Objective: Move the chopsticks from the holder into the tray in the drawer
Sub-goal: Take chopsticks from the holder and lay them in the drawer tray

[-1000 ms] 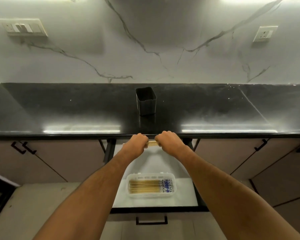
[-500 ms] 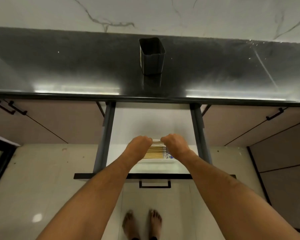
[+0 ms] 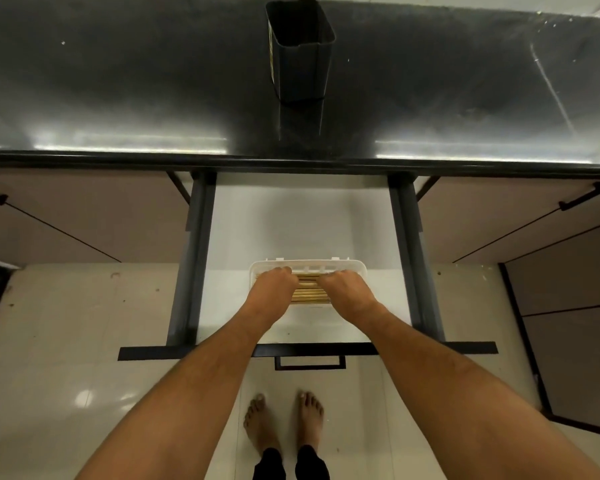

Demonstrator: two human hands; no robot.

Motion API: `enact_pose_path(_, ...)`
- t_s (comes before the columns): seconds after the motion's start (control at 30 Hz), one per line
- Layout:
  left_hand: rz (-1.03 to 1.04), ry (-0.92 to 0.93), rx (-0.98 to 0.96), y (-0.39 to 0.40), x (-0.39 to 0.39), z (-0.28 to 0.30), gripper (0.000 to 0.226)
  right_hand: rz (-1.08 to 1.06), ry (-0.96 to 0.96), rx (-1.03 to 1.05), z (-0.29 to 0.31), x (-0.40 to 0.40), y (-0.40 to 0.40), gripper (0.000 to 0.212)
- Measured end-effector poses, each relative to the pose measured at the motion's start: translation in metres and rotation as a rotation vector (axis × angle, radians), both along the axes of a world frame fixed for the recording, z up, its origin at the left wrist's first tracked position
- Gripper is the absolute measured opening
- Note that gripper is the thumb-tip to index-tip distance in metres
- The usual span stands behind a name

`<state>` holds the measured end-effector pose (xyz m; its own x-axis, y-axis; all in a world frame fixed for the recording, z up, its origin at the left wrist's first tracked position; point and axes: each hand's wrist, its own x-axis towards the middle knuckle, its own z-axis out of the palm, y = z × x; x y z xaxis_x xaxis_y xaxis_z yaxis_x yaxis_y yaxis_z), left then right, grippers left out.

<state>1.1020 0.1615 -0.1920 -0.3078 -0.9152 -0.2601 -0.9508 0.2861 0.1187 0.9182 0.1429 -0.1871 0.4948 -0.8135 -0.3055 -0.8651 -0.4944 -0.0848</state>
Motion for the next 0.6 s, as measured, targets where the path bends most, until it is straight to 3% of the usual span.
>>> enact_pose_path(0.6,0.104,0.077,0.010,0.002,0.001,-0.016,0.031,0.047,0.000,-0.067,-0.010,-0.008,-0.007,0.026)
